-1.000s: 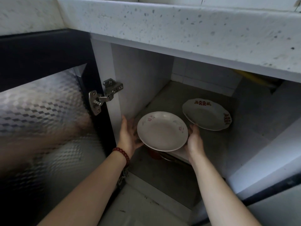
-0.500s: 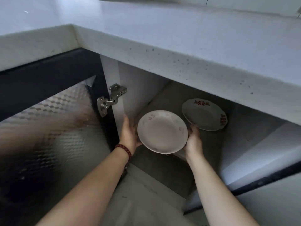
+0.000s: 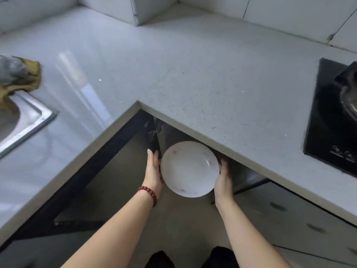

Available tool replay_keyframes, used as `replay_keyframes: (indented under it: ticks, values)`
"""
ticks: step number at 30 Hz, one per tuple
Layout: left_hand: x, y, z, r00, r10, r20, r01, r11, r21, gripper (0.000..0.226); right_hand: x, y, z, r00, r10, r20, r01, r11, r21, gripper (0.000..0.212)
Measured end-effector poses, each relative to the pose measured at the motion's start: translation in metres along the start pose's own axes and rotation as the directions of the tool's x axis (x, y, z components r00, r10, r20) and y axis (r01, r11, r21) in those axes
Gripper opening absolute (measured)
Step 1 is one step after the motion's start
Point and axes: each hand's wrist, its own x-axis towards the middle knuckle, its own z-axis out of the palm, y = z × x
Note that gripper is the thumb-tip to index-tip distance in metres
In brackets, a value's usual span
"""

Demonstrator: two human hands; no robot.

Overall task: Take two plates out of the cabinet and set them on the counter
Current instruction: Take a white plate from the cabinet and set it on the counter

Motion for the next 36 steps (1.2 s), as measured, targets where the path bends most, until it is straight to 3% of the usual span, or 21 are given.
replay_keyframes:
  ticks: [9, 19, 28, 31, 34, 36]
  values:
    - [-0.094, 0.044, -0.022, 0.992, -0.027, -0.127, 0.030, 0.999, 0.023, 0.081, -0.089, -0.034, 0.008, 0.998, 0.023, 0.064, -0.018, 0.997, -0.076, 0.050]
    - [-0.181, 0.106, -0.018, 0.964, 0.111, -0.240, -0.116, 0.993, -0.008, 0.073, -0.155, -0.108, 0.026, 0.972, -0.004, 0.235, 0.039, 0.989, -0.145, 0.049]
    - [-0.242, 0.133, 0.008, 0.912, 0.215, -0.351, -0.281, 0.947, -0.152, 0.075, -0.174, -0.189, 0.025, 0.862, -0.084, 0.499, 0.160, 0.981, -0.112, 0.054]
    - [-0.260, 0.134, 0.014, 0.869, 0.266, -0.417, -0.347, 0.929, -0.131, 0.074, -0.181, -0.202, 0.028, 0.817, -0.094, 0.569, 0.193, 0.975, -0.115, 0.052]
    - [-0.278, 0.133, 0.010, 0.829, 0.296, -0.475, -0.393, 0.912, -0.116, 0.074, -0.193, -0.208, 0.034, 0.751, -0.095, 0.653, 0.238, 0.962, -0.133, 0.034]
    - [-0.292, 0.131, 0.002, 0.798, 0.307, -0.518, -0.420, 0.900, -0.113, 0.075, -0.200, -0.207, 0.038, 0.708, -0.077, 0.702, 0.240, 0.961, -0.136, 0.041]
